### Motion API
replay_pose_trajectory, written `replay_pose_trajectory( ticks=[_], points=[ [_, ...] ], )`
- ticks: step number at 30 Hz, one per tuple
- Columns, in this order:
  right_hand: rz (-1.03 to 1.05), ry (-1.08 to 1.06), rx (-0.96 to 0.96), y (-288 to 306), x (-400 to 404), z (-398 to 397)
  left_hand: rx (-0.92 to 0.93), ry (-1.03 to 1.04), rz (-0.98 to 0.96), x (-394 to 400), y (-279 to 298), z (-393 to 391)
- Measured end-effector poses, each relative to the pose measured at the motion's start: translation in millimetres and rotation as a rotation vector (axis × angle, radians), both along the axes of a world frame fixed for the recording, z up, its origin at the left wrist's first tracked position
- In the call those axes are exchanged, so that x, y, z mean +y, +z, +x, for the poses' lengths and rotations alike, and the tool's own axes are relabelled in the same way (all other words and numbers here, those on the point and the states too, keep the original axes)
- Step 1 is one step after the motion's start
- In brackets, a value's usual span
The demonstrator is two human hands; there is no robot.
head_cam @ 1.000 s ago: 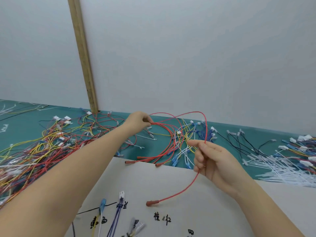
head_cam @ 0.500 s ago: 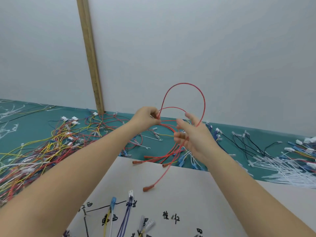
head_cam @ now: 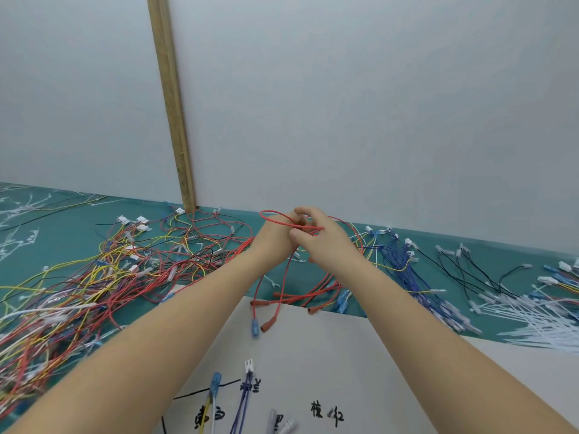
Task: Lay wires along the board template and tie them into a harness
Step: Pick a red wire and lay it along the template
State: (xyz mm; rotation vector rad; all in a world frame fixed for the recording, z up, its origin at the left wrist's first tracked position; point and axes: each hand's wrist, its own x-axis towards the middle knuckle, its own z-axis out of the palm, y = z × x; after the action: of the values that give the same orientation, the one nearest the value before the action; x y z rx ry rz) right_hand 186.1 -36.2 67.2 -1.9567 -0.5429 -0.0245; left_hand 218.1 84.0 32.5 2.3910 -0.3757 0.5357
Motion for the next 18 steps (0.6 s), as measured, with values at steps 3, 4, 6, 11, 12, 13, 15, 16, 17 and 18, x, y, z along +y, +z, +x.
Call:
replay_pose_trajectory(
  ticks=[3,4,6,11,12,13,15,16,17,18],
  points=[
    [-0.048,0.071,-0.139,-2,4,0,0.096,0.160,0.176,-3,3,3],
    [-0.096,0.073,-0.194,-2,6,-1,0.079,0.197,0.238,0,2,6],
    [-0.159,0.037,-0.309,3,7,-2,0.063,0.233,0.183,3,2,6],
    [0.388,-0.124,-0.121,38,-3,-4,0.078,0.171,0.021,13,7,5],
    [0.534,-0.129,-0.054,46,-9,-6,0.104,0.162,0.003,16,6,1],
    [0.633,-0.131,-0.019,52,-15,-7,0.134,0.157,-0.016,18,5,-2],
    [0.736,-0.123,0.017,61,-29,-10,0.196,0.137,-0.106,24,-1,-5],
    [0.744,-0.117,0.029,64,-35,-13,0.217,0.130,-0.204,25,-1,-8],
    [0.728,-0.114,0.043,65,-39,-15,0.228,0.117,-0.344,24,2,-10],
    [0.695,-0.117,0.068,65,-42,-17,0.236,0.109,-0.482,24,6,-10]
  ],
)
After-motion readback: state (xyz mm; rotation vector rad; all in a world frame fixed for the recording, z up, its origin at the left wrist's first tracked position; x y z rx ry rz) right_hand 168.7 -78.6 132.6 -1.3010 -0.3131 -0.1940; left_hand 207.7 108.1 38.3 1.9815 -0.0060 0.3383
